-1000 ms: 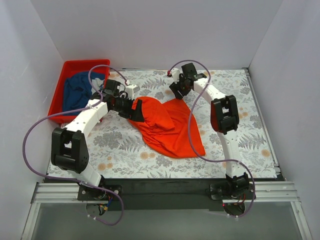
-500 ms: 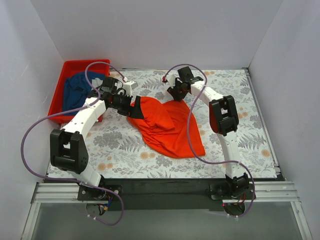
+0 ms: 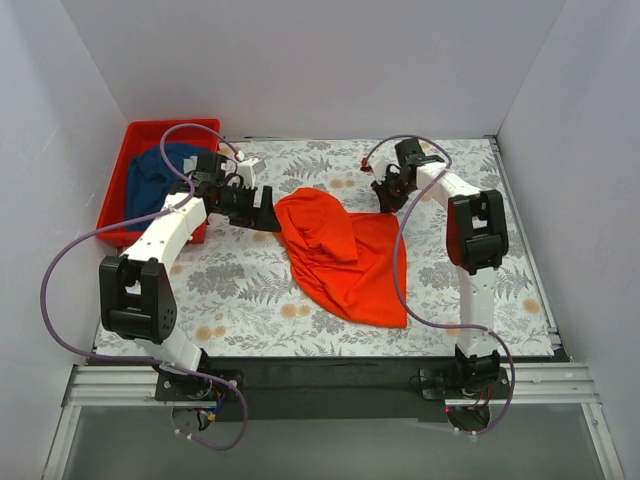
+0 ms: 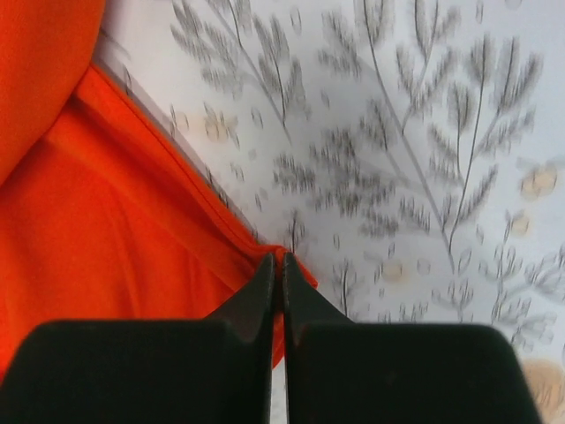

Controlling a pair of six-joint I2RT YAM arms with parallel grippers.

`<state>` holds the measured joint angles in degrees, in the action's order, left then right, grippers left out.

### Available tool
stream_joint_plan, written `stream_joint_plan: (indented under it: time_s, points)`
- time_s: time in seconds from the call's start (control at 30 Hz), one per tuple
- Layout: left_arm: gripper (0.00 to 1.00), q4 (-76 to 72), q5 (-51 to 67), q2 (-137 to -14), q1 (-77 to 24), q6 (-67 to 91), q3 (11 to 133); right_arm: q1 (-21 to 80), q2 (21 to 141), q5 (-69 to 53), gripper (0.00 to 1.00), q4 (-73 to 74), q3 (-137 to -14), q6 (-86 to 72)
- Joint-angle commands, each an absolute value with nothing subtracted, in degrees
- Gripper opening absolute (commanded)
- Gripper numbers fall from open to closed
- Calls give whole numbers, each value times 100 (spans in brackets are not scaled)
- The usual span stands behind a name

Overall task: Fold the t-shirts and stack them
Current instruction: Flatten the tshirt out

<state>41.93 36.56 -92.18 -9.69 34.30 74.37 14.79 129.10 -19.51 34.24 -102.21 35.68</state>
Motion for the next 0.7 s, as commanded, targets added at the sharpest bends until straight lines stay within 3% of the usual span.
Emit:
stream_joint_plan:
  time_s: [0.0,0.23,0.47,0.57,0.67]
  points:
    - [75,4017,4015,-9272,-958,3280,7655,1178,12534,-1977,1,4069,-9696,3481]
    - [70,2928,3841,-8903,-1939,2000,7295,571,11849,-2513,1,4104,-9326,2936]
    - [69,2776,4366,-10150,-2610,627,8655,571,11672,-2602,1,4105,-9123,2716]
    - [73,2769,3871,-10669,-3206,-320,8877,528,11637,-2584,1,4104,-8966,2707]
    - [79,2051,3551,-11090,-3551,-317,8876,466,11540,-2611,1,4113,-8781,2707]
